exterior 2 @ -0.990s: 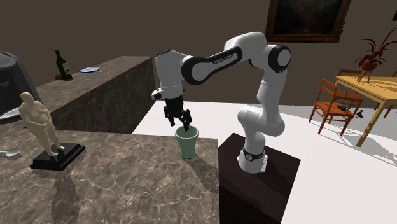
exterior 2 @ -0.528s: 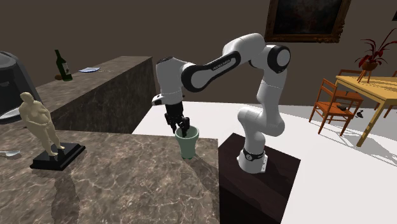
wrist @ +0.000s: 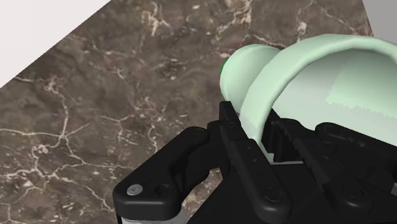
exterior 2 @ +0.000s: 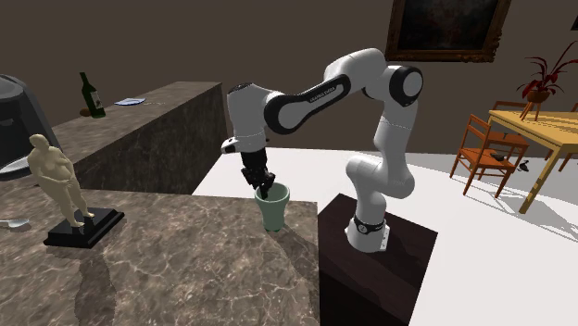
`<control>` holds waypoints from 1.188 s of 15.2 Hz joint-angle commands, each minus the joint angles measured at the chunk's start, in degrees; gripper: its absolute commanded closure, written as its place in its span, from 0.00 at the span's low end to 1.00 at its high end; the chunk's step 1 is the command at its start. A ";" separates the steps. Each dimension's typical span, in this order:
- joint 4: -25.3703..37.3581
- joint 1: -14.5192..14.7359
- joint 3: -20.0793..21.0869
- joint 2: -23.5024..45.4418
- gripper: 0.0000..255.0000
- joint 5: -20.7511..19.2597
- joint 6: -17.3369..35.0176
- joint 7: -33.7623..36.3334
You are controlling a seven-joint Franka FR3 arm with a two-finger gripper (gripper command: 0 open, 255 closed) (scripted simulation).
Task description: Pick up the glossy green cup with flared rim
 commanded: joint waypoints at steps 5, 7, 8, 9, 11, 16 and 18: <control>2.85 0.10 0.29 -0.21 1.00 0.05 -3.10 0.22; 4.29 0.15 0.44 -0.32 1.00 0.08 -4.64 0.34; 5.03 0.18 0.51 -0.35 1.00 0.10 -5.40 0.40; 5.78 0.21 0.58 -0.37 1.00 0.13 -6.17 0.45; 7.32 0.28 0.71 -0.37 1.00 0.19 -7.70 0.54; 11.38 0.46 0.95 -0.12 1.00 0.42 -11.52 0.69; 11.50 0.47 0.96 -0.11 1.00 0.43 -11.64 0.69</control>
